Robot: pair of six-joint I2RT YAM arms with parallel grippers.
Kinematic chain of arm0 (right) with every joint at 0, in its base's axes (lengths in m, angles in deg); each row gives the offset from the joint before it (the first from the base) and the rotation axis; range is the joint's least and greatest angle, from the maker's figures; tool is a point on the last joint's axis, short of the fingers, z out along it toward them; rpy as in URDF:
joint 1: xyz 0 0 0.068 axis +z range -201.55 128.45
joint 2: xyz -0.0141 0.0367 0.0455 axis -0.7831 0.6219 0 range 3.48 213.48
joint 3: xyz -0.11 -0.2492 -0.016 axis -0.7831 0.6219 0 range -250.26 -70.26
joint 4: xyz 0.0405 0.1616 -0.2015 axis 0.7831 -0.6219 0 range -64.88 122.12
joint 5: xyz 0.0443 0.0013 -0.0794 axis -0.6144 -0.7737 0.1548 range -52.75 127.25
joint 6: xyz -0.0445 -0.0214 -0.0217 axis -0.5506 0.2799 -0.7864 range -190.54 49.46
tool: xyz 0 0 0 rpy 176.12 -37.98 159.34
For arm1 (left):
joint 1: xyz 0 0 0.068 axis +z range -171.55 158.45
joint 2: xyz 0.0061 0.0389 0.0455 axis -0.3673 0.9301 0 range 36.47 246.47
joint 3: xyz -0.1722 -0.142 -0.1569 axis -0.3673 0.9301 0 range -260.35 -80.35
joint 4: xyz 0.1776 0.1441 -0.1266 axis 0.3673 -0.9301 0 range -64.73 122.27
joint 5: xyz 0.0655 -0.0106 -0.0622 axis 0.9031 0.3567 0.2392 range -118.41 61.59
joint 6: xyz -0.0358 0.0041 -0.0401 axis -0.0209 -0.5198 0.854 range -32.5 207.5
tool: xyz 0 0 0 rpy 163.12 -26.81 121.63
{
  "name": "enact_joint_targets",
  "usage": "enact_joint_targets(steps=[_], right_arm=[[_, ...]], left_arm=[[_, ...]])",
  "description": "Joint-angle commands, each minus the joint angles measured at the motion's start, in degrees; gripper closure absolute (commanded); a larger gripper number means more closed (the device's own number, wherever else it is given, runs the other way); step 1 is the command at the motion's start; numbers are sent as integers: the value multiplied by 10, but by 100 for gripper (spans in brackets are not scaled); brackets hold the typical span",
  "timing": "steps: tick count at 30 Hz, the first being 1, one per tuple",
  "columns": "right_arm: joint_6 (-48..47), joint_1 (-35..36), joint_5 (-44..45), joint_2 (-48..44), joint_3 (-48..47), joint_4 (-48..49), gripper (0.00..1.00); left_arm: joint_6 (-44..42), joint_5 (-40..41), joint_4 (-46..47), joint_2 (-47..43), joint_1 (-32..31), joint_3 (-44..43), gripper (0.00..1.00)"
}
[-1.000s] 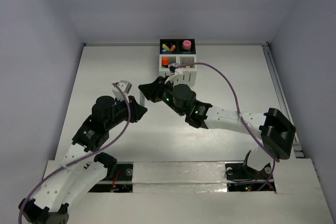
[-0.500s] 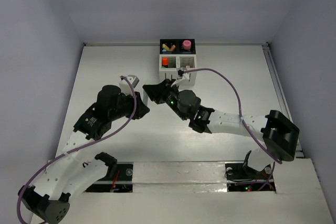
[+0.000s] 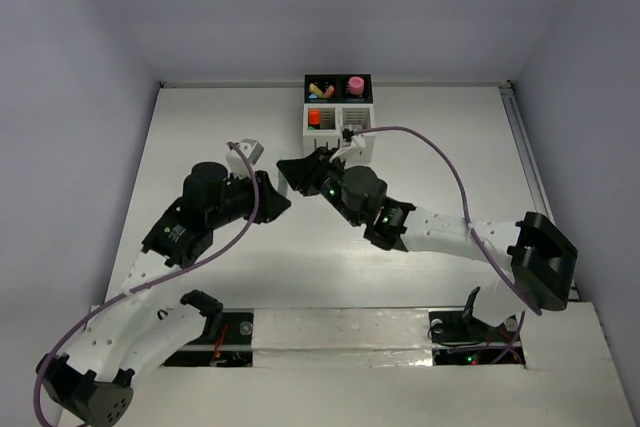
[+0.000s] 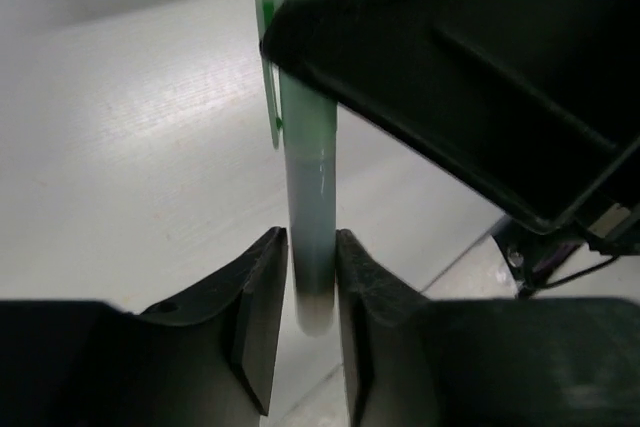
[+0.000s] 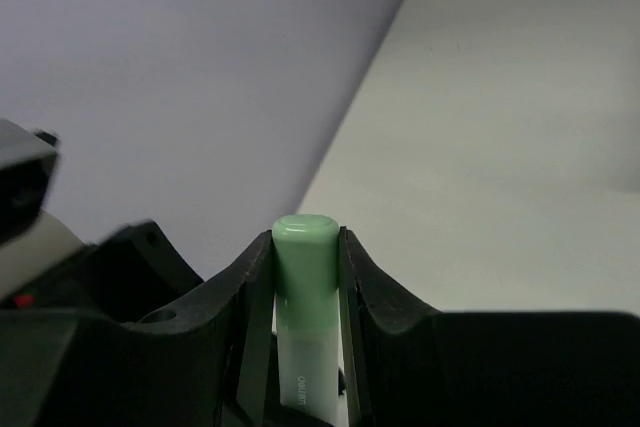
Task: Sort the stationery into containers
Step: Close the pen cap on the pen, then place the pen in the storage box.
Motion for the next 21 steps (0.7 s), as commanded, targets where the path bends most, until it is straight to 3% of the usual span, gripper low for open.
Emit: enact_joint_targets(steps=[1,2,4,7,8,13,15,21], right_arm=[[-39,-32,-69,1,-57,-113,100],[-46,-47,-67,10,-77,-112,100],[-76,-90,-39,26,-144,-121,100],[-104,-146,-21,68,-204,-128,100],[-111,-159,-28,80,-235,-128,100],[-152,-214,-17,163,-310,-96,100],[-182,-234,-5,192,-349,-71,100],[-310,-264,12,333,-473,-6,100]], left_arm=[[24,27,189,-33,18,26,71],[24,21,184,-39,18,46,63],[21,21,164,-62,18,60,59],[20,34,141,-100,18,82,46],[20,43,133,-117,18,92,38],[23,83,136,-154,18,105,28],[16,91,139,-159,18,105,1],[11,64,146,-163,45,111,1]])
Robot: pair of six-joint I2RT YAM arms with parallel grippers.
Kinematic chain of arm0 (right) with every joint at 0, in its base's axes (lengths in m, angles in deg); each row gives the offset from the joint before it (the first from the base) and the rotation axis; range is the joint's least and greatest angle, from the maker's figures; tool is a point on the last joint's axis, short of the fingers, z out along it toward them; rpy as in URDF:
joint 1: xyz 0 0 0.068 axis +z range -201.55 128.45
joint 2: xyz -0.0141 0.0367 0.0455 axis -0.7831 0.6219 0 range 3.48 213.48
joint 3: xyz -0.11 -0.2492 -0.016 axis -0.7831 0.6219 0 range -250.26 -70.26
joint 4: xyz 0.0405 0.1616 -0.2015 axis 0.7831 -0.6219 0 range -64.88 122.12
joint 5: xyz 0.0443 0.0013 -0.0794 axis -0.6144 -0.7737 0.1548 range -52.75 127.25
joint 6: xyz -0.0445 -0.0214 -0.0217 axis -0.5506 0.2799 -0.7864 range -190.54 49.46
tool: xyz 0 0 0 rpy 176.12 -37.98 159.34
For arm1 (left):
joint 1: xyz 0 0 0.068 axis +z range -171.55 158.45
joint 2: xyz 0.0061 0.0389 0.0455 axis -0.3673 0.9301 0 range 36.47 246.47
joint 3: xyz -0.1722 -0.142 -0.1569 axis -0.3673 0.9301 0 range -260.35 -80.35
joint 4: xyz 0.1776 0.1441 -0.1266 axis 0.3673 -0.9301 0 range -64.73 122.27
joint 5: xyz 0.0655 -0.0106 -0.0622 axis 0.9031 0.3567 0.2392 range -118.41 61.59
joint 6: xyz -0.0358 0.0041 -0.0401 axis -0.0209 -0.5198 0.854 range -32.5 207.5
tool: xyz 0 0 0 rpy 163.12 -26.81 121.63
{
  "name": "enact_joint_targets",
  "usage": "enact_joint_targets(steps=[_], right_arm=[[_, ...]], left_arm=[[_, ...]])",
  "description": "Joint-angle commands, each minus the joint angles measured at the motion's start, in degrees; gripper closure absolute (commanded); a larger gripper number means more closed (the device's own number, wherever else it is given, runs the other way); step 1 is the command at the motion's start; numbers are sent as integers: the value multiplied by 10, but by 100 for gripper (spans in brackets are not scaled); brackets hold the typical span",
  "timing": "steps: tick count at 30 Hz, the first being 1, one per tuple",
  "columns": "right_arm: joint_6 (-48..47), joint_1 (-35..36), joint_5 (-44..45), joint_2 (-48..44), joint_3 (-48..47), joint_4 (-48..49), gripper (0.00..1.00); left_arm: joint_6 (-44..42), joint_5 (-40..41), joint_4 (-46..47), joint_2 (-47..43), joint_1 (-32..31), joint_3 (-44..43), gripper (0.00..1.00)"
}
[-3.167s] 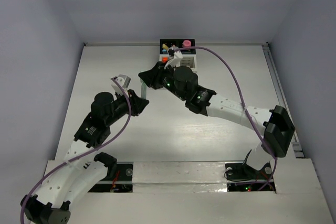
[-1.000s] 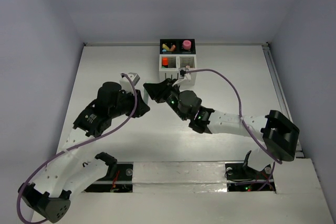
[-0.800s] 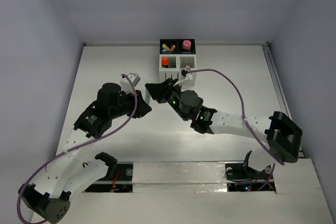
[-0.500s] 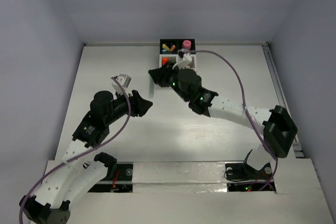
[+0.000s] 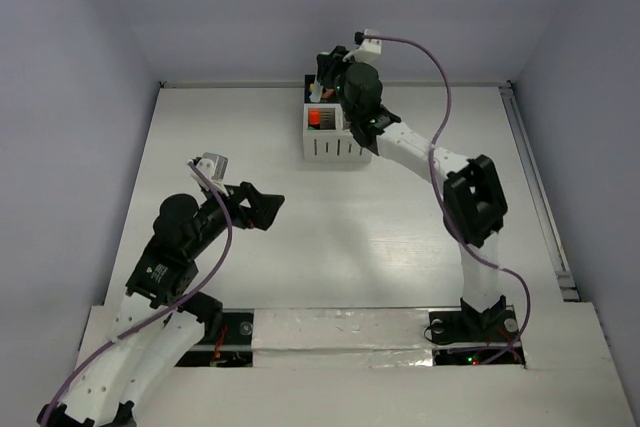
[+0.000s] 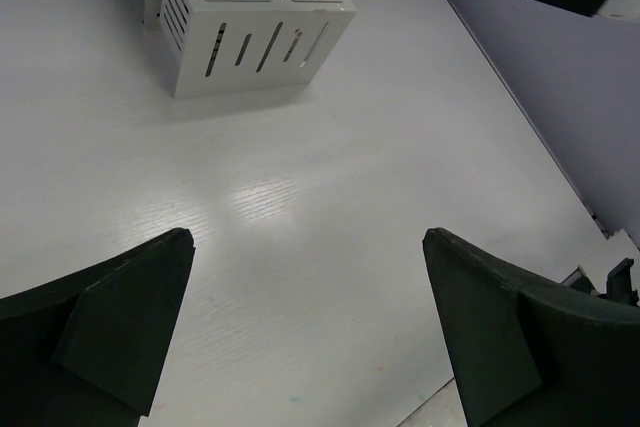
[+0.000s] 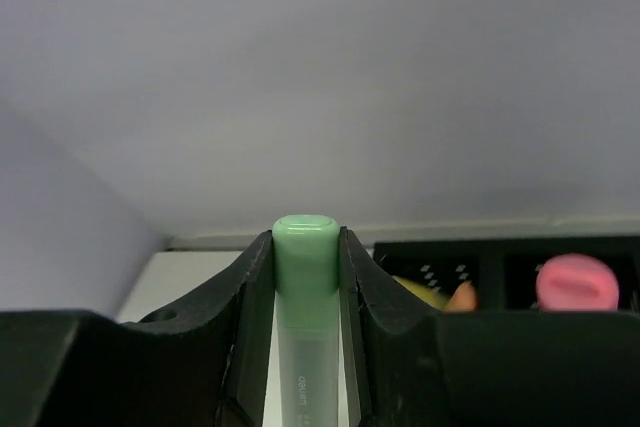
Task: Sort the stationery into containers
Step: Place the pen in the storage box.
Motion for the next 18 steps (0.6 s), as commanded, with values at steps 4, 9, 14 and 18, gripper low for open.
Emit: enact_joint_targets(steps=[4,9,14,18], right_arm=[[-173,-12,31,134,-166,95,100],[-216,-23,29,248,-315,81,100],[-235,-28,28,290,-360,81,100],[-244,-28,30,286,-308,112,100]], left_arm=[[-10,-61,49,-7,53,16,1],[-9,-79,52,0,59,19,1],[-10,-77,50,4,59,18,1],[-10,-76,50,9,59,17,1]])
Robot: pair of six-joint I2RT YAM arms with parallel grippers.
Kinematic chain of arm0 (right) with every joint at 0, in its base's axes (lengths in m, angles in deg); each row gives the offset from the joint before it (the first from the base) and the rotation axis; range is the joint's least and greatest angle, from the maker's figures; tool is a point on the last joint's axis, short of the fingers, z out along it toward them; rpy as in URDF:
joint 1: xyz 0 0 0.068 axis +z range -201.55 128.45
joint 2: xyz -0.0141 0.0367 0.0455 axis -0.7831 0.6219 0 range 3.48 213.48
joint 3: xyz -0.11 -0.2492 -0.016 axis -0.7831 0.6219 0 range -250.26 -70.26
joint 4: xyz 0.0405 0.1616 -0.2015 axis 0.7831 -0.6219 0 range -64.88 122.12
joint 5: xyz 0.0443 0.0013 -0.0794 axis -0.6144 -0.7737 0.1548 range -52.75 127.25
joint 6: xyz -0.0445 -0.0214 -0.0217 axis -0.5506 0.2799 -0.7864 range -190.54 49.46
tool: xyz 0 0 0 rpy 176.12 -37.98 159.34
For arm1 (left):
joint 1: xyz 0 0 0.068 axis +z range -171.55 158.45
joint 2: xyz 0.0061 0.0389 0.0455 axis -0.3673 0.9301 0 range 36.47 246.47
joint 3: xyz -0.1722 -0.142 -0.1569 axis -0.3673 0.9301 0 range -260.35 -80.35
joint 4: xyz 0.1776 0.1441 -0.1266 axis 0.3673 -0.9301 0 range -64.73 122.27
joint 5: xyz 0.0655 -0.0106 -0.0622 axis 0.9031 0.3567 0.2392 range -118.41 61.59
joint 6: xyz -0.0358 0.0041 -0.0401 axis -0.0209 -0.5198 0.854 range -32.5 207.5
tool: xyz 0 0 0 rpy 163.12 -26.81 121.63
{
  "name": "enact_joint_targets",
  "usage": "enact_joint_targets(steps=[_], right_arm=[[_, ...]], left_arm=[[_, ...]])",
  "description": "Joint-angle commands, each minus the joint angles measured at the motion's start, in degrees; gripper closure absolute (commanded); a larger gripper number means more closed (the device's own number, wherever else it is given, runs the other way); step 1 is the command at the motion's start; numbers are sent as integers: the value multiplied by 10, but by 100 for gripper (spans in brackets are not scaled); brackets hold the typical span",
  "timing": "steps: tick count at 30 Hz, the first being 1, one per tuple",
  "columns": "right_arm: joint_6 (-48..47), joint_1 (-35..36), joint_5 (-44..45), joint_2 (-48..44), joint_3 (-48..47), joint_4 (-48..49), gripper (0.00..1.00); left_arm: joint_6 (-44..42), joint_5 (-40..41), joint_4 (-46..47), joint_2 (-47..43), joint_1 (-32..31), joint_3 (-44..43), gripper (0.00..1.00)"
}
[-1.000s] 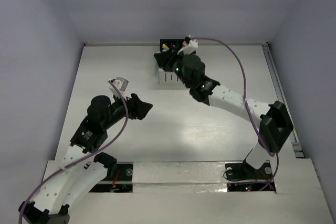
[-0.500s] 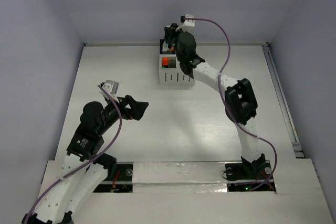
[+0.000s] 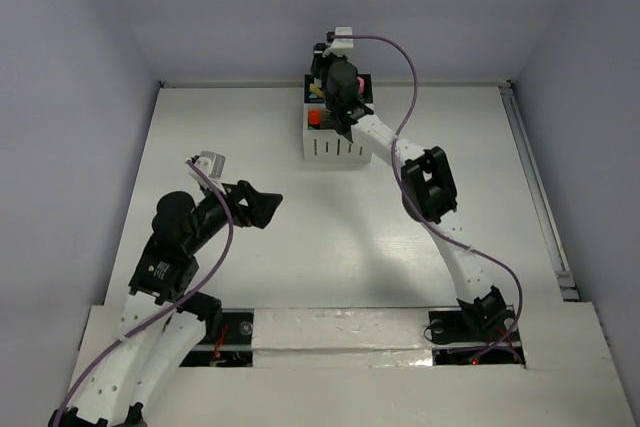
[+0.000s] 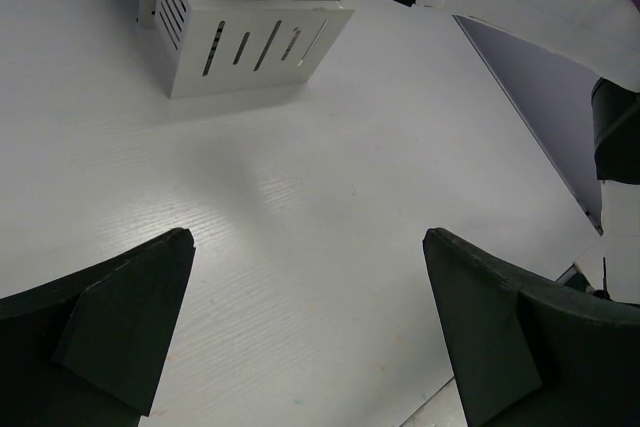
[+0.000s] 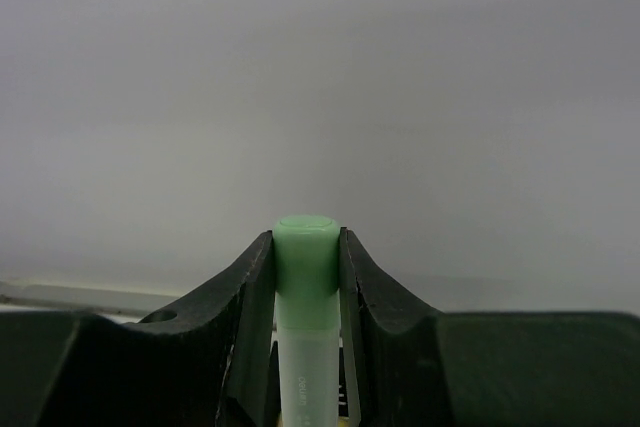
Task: Sort the stationery into containers
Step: Place the pen in the storage box, then reset both arms
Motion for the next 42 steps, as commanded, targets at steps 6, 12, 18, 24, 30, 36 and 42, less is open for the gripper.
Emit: enact_joint_targets(steps=[6,12,18,24,30,36,42], right_arm=[[-27,-9,9,-14,49,83,91],[-32,-9,-5,-24,67,80,32],[-14,-9,-20,-94,127,95,18],[19,-9,-40,-236,214,83,15],[81,-9,-76,-440,399,71,24],[162,-9,-181,-612,506,-67,95],[221,1,-262,-790,637,-143,100]], left_arm=[[-6,-9,27,12,7,1,1],[-6,-7,28,9,13,1,1],[-7,-5,26,8,25,-1,1],[-5,-6,27,-3,36,-1,1],[-6,-7,30,-20,53,-2,1],[-5,3,31,-28,58,-7,1],[2,-6,45,-43,58,-13,1]])
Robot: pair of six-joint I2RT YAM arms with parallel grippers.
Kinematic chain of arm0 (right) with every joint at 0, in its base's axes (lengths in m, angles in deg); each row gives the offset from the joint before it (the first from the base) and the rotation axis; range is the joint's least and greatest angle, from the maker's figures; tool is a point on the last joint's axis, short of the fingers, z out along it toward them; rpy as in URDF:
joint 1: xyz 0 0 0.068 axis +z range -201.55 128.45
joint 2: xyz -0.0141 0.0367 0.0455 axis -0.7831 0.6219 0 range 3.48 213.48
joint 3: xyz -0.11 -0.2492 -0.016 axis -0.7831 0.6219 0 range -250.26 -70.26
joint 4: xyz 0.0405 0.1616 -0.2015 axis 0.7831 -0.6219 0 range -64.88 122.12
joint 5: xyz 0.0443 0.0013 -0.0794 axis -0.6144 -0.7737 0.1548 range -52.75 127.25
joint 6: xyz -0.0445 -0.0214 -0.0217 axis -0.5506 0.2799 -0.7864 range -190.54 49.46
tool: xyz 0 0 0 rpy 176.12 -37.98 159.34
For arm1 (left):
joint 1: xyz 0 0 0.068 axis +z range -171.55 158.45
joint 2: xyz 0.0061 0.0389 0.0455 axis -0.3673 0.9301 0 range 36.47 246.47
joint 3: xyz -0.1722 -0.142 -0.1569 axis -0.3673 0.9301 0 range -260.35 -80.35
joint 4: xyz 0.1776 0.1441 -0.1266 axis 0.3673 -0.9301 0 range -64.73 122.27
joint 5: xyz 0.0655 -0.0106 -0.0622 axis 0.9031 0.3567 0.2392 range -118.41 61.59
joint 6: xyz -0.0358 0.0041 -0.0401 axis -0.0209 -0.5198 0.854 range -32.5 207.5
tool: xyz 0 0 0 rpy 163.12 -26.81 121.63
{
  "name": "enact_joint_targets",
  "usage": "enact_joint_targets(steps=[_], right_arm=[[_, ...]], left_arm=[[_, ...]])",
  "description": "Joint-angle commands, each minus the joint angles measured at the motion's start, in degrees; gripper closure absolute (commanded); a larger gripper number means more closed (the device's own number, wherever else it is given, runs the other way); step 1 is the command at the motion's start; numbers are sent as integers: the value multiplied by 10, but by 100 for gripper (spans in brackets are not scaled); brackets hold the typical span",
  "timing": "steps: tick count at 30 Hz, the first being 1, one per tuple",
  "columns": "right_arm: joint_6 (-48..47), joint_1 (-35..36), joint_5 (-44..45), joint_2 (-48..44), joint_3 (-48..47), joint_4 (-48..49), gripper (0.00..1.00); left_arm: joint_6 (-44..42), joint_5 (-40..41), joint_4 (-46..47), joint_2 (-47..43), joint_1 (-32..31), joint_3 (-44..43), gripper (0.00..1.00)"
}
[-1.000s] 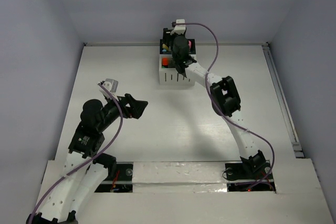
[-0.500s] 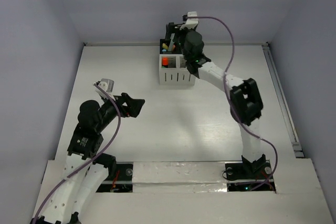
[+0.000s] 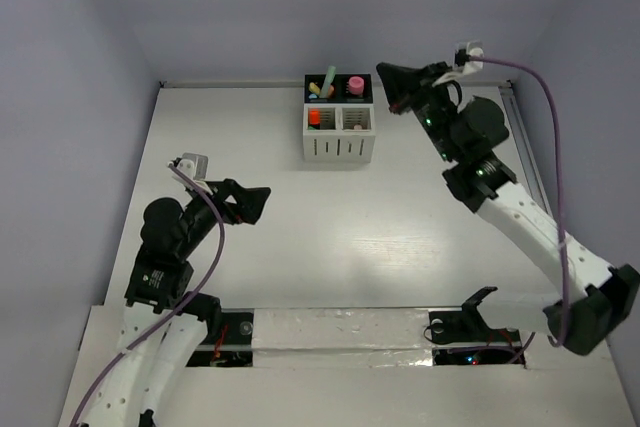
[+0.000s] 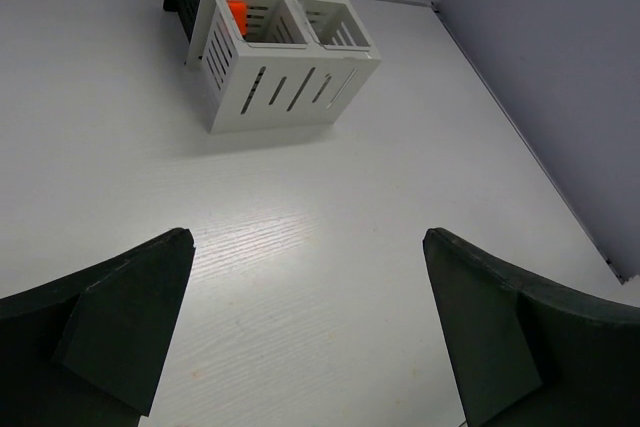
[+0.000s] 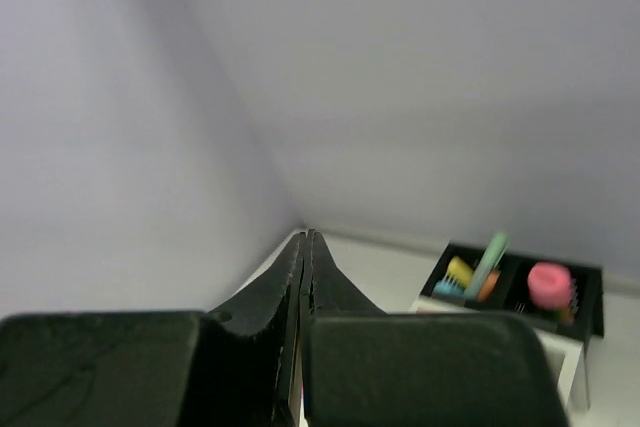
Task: Sort the stationery into containers
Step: Reset both arms
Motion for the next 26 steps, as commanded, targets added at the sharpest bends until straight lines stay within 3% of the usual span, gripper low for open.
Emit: enact_joint_targets(steps=[1,3,5,6,10,15,22,26], right_arm=[[51,6,-75,-71,67,-95,98],[63,6,-93,-140,98,-106,91],[79,6,-111,-192,140,-124,62],[83,6,-111,-243,151,-134,1],[74,6,-58,-364,163,-256,0],[74,6,66,-480,180,-330,0],[73,6,103,-512,193,-406,0],[72,6,108,-513,187,-402,0]], left_arm=[[8,-7,40,-15,3,-16,1],[14,-16,42,-18,3,-30,1],[20,-27,46,-21,3,-45,1],[23,-31,50,-24,3,-62,1],[21,-24,66,-38,3,-107,1],[28,30,80,-80,3,-115,1],[37,45,61,-91,3,-106,1],[38,50,56,-91,3,-110,1]])
